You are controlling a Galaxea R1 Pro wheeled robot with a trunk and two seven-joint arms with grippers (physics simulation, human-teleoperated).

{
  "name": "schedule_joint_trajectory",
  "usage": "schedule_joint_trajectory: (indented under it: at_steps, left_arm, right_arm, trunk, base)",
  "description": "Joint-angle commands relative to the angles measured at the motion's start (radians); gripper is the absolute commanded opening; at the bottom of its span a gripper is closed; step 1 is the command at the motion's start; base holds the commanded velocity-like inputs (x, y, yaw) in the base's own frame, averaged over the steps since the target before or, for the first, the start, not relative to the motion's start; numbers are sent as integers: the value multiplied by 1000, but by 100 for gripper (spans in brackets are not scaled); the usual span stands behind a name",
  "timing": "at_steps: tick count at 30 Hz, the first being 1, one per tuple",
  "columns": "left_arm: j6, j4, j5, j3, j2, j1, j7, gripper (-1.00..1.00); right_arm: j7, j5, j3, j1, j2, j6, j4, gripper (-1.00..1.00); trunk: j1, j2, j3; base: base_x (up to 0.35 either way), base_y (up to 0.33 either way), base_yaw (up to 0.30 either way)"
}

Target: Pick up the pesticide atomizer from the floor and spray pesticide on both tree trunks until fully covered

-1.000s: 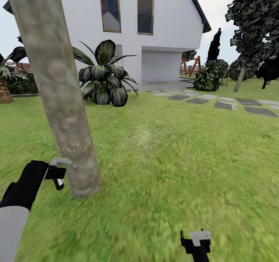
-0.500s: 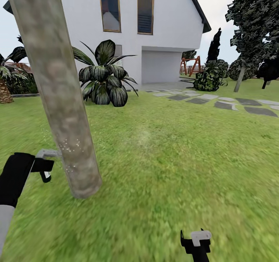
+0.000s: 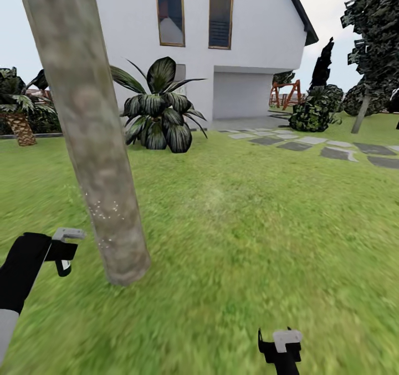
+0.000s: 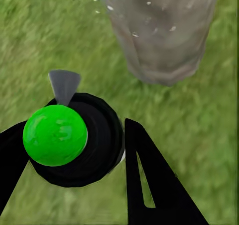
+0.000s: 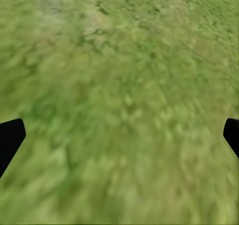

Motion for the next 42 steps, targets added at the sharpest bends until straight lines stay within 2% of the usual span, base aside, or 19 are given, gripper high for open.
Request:
schedule_joint_trajectory:
  at_steps: [1,5,7,12,15,16,18,20,21,23,25,28,30,39,40,42]
  left_arm:
    - [3,0,-11,0,0,0,-10,-100]
    - [2,34,-12,2,1,29,0,-100]
    - [-1,68,-10,2,1,62,37,-100]
    - [-3,130,-9,7,1,74,52,-100]
    - [-8,170,-8,23,2,75,53,-100]
    - [-50,194,-8,41,1,75,55,-100]
    - [-109,241,-7,50,-9,75,69,-100]
    - [-146,289,-5,58,-40,75,101,-100]
    - [-162,303,-4,62,-72,75,141,-100]
    - [-170,302,-1,65,-100,75,201,-100]
    - [-173,298,10,66,-108,75,221,-100]
    - [-223,291,104,65,-118,75,233,-100]
    - [-248,289,124,65,-120,75,235,-100]
    - [-265,288,133,61,-115,75,249,-100]
    - [-264,286,134,69,-114,76,253,-100]
    - [-264,260,135,109,-115,75,257,-100]
  right_arm:
    - [-10,10,0,-1,0,0,1,100]
    - [-10,10,0,-1,-1,-1,1,100]
    - [-10,10,0,-1,-1,0,1,100]
    - [-11,9,0,-1,1,0,1,100]
    - [-12,9,0,-1,1,0,1,100]
    - [-12,9,0,-1,1,0,1,100]
    - [-12,9,1,-1,1,0,1,100]
    - [-12,9,1,-1,1,-1,1,100]
    - [-12,9,1,-1,1,0,1,100]
    - [-11,10,1,-1,1,1,1,100]
    - [-11,10,1,-1,1,1,1,100]
    - [-10,10,1,-1,1,1,1,100]
    - [-10,10,0,-1,1,1,1,100]
    - [-10,10,1,-1,1,1,1,100]
    - [-10,10,1,-1,1,1,1,100]
    - [-10,10,1,-1,1,1,1,100]
  trunk:
    - [0,0,-1]
    - [0,0,-1]
    - [0,0,-1]
    - [0,0,-1]
    - [0,0,-1]
    - [0,0,-1]
    - [0,0,-1]
    - [0,0,-1]
    - [0,0,-1]
    - [0,0,-1]
    - [0,0,-1]
    - [0,0,-1]
    - [0,0,-1]
    - [0,0,-1]
    - [0,0,-1]
    - [0,0,-1]
  base:
    - [276,-161,7]
    - [181,-209,1]
    - [166,-228,0]
    - [215,-197,0]
    - [84,-60,32]
    - [15,-11,201]
    - [6,-4,245]
    - [2,-1,266]
    - [1,0,273]
    - [0,0,218]
    - [3,-9,81]
    - [95,-168,13]
    - [132,-224,3]
    - [130,-246,0]
    - [71,-265,30]
    - [22,-267,151]
